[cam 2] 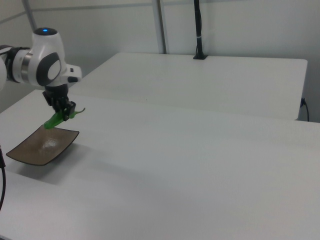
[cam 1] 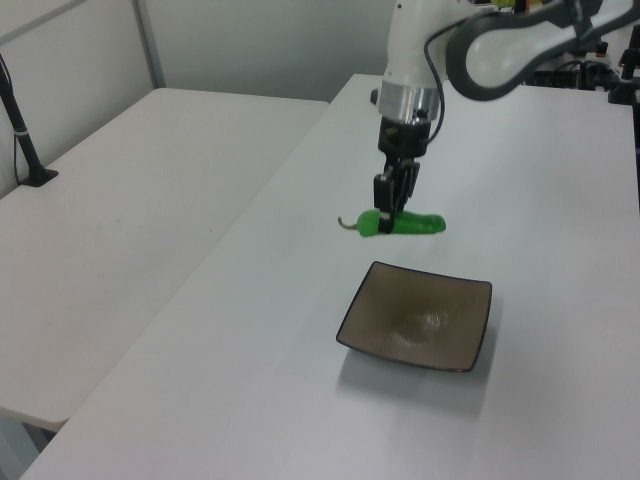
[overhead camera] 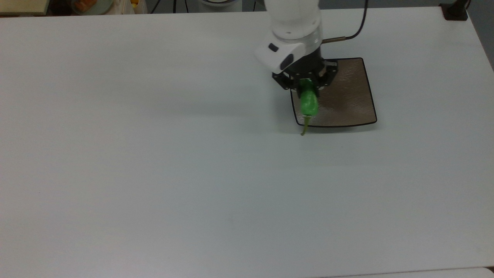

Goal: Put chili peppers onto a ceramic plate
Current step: 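Lower the chili pepper onto the plate and open the gripper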

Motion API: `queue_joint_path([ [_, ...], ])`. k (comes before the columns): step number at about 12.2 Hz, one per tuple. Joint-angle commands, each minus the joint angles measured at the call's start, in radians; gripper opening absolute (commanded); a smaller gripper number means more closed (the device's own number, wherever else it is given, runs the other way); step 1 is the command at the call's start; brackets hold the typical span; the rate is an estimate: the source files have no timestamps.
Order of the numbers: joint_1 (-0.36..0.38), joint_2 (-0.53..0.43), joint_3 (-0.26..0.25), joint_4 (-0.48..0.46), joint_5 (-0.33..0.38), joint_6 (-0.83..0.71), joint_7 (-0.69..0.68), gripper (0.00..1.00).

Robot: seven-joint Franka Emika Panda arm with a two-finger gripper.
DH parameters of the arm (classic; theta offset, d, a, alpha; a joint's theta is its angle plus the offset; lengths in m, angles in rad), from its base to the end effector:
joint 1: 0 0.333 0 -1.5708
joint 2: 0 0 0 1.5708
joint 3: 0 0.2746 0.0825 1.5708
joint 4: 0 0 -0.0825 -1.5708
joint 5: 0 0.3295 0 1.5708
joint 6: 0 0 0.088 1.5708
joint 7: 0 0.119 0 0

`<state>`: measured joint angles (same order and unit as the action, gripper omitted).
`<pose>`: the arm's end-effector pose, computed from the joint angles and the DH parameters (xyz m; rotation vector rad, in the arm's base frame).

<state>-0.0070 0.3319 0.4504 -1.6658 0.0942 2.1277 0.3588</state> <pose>0.5521 0.2403 0.4166 -2.8715 -0.0114 -0.0866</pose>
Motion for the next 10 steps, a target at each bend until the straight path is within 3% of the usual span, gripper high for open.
queue_joint_path([
  [1, 0.068, -0.01, -0.004, -0.087, -0.004, 0.11, 0.037, 0.17],
  [4, 0.108, 0.019, -0.004, -0.118, -0.034, 0.141, 0.037, 0.22],
  [6, 0.119, 0.033, -0.004, -0.117, -0.036, 0.147, 0.035, 0.52],
  [8, 0.119, 0.03, -0.004, -0.115, -0.036, 0.143, 0.035, 0.93],
  [9, 0.119, 0.029, -0.004, -0.115, -0.036, 0.14, 0.035, 1.0],
  [10, 0.117, 0.027, -0.004, -0.114, -0.036, 0.137, 0.035, 1.0],
])
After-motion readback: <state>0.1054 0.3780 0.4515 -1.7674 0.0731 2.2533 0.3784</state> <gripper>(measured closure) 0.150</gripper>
